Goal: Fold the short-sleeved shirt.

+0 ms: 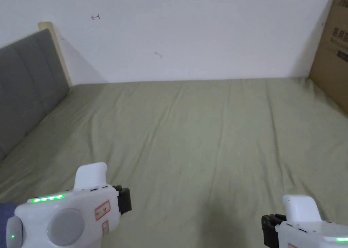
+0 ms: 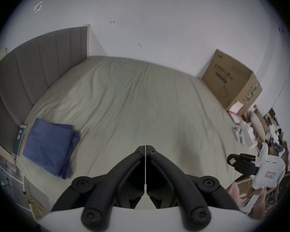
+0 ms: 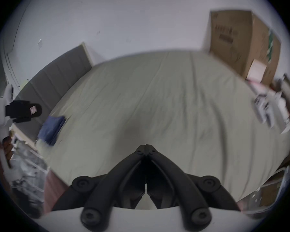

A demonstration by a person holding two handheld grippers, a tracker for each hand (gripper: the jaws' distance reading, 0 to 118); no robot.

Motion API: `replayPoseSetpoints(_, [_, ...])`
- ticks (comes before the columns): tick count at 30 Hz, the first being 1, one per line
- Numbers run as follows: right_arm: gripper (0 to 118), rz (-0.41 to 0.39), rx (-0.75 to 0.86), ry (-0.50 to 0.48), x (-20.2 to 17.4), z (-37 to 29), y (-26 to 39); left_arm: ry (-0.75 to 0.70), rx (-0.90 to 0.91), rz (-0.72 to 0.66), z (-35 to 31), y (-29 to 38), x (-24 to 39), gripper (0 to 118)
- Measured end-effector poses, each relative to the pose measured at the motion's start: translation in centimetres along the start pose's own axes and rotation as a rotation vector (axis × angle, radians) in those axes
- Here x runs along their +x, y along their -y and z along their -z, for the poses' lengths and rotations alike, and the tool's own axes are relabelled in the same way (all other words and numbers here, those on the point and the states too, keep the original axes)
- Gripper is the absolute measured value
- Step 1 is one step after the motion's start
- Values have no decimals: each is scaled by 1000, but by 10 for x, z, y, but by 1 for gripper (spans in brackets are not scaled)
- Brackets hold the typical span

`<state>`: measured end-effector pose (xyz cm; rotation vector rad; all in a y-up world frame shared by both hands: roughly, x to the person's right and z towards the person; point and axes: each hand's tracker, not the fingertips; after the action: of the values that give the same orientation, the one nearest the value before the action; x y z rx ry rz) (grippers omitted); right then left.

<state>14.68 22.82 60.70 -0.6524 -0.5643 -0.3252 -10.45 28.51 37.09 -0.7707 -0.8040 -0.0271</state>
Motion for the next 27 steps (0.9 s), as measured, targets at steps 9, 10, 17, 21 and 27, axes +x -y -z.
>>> replayPoseSetpoints(9, [0,-63,287,130,-13,-35,-52,-124,342,215,-28,8,64,0])
replayPoseSetpoints(10, [0,-67,328,137,-15,-40,-55,-139,340,195,-29,6,67,0])
replayPoseSetpoints(17, [0,-80,380,156,-20,-51,-89,-178,361,239,-32,-14,83,0])
replayPoseSetpoints(21, [0,-79,416,142,-21,-60,-103,-158,420,233,-38,-28,92,0])
replayPoseSetpoints(27, [0,-92,446,149,-23,-67,-108,-171,485,272,-44,-42,102,3])
